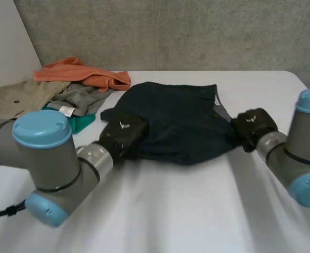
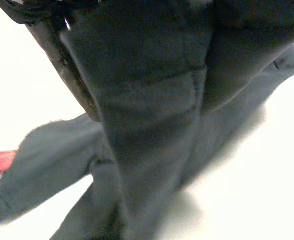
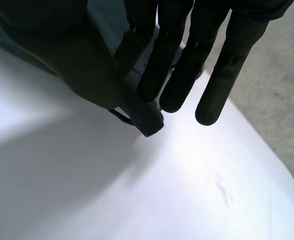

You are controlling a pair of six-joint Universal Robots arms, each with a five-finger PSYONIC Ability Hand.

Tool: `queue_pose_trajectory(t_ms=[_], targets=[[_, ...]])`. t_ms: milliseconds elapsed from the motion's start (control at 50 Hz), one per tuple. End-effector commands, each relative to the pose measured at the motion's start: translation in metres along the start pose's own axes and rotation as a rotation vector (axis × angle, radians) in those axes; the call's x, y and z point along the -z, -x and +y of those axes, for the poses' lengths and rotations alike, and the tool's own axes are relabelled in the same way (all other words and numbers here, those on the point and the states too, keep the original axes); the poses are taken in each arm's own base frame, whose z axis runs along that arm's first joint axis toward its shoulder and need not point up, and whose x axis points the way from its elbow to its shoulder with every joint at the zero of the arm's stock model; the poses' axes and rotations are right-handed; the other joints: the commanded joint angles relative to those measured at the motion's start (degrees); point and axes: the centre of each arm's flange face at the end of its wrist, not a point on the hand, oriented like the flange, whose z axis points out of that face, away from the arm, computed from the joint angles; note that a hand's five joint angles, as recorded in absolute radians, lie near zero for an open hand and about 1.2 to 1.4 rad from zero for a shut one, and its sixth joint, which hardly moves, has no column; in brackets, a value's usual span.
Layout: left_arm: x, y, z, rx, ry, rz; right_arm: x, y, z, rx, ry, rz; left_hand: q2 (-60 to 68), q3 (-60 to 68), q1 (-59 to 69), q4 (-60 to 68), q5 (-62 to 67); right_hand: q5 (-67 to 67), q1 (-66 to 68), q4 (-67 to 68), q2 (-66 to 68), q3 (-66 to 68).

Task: Fold the laundry.

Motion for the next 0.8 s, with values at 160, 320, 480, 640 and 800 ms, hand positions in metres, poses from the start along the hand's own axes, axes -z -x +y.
queue_pose_trajectory(t_ms=[160, 320, 480, 640, 800], targets=[[0.116, -0.06, 0.005, 0.053, 0.494, 0.256, 0.105, -0.025, 0.02, 0.289, 0.451, -0.457, 11.48, 11.82, 13.05, 11.3, 14.1, 12.22, 15.77, 11.24, 12.68, 11.79], [0.089, -0.054, -0.002, 0.037, 0.528, 0.263, 0.092, -0.033, 0.012, 0.25, 0.396, -0.386, 11.48, 11.82, 13.05, 11.3, 14.1, 12.22, 15.77, 11.24, 12.68, 11.79], [0.005, -0.017, -0.02, -0.113, 0.298, 0.098, 0.04, -0.042, 0.0, 0.103, 0.218, -0.167, 11.48, 11.82, 13.05, 11.3, 14.1, 12.22, 15.77, 11.24, 12.68, 11.79], [-0.092, 0.017, -0.04, -0.24, -0.063, -0.07, -0.031, -0.059, -0.012, 0.007, -0.09, 0.128, 11.48, 11.82, 13.05, 11.3, 14.1, 12.22, 15.77, 11.24, 12.68, 11.79], [-0.149, 0.019, -0.009, -0.362, -0.157, -0.113, -0.091, -0.056, -0.002, 0.041, -0.238, 0.287, 11.48, 11.82, 13.05, 11.3, 14.1, 12.22, 15.77, 11.24, 12.68, 11.79]])
